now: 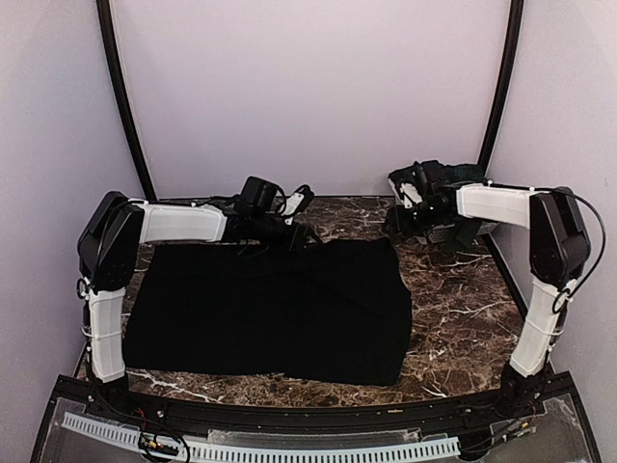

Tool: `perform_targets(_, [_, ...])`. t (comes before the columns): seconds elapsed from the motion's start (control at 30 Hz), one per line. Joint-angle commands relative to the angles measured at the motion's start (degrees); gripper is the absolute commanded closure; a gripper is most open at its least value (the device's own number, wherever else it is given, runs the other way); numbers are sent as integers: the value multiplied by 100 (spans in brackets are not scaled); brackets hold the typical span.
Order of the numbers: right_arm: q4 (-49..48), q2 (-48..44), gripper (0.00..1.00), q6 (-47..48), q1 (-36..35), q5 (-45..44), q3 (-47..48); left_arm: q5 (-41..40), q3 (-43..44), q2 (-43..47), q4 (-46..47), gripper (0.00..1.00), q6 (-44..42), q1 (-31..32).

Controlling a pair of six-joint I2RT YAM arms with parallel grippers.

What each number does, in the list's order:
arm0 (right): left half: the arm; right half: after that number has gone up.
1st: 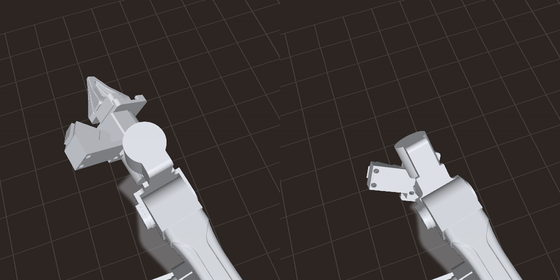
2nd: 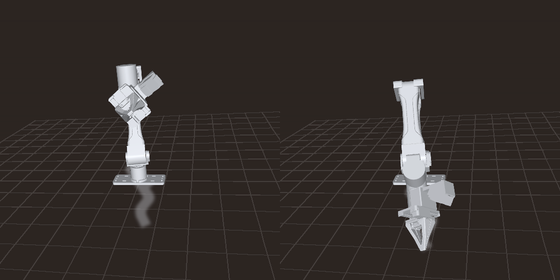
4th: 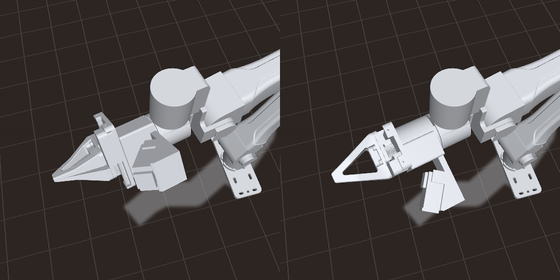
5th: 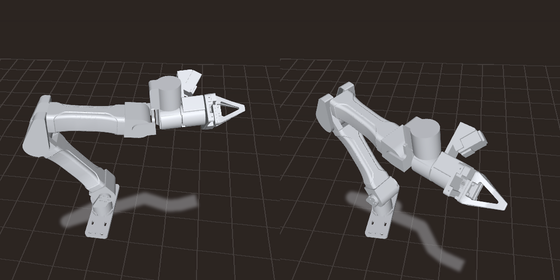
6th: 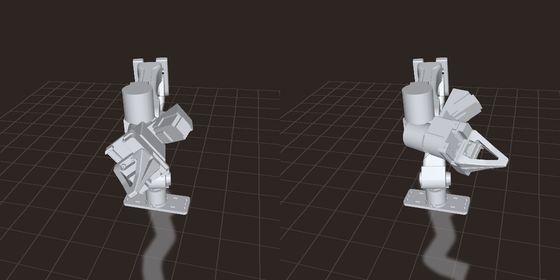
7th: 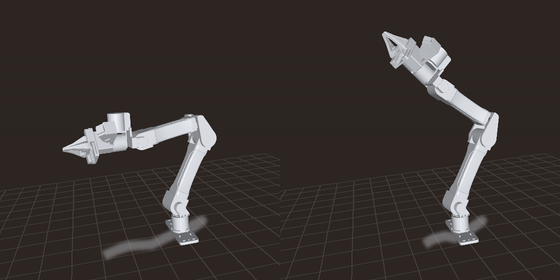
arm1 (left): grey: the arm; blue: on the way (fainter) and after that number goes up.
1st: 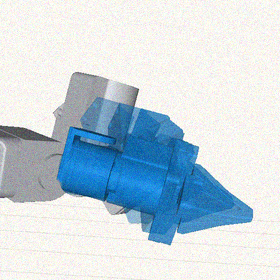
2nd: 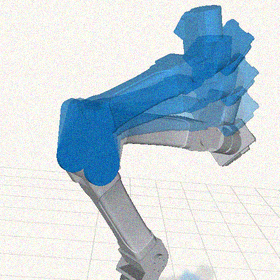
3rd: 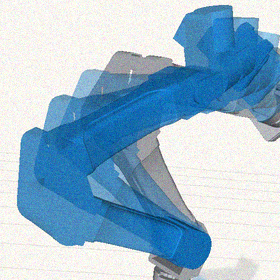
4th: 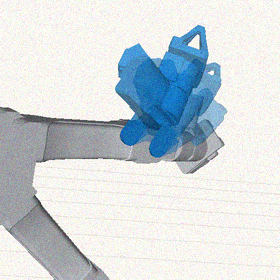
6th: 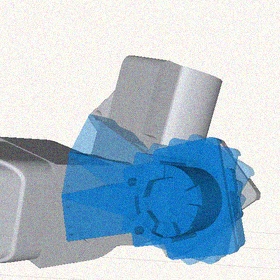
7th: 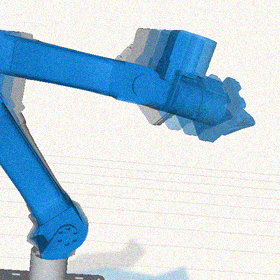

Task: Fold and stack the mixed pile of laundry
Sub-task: Move the 1/3-folded T-shirt to the center of the board.

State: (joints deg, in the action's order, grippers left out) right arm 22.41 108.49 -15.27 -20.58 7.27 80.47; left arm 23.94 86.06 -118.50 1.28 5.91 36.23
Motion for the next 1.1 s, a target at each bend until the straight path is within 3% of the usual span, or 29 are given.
perform_targets(0.0, [-175,-908,39,106,-177,435,-465,-484,-118,437,-253,46,155,-85])
perform_targets(0.13, [-181,-1121,44,146,-523,952,-669,-728,-589,878,-220,44,536,-367])
perform_targets(0.37, [-264,-501,55,126,-1004,1385,-537,-986,-1538,1928,74,44,877,-711])
perform_targets(0.67, [-261,572,56,266,-1155,1413,76,-1129,-2241,2693,201,43,1151,-1051])
perform_targets(1.07, [146,1297,57,555,-1150,1175,874,-1211,-2389,2866,121,43,1107,-1118])
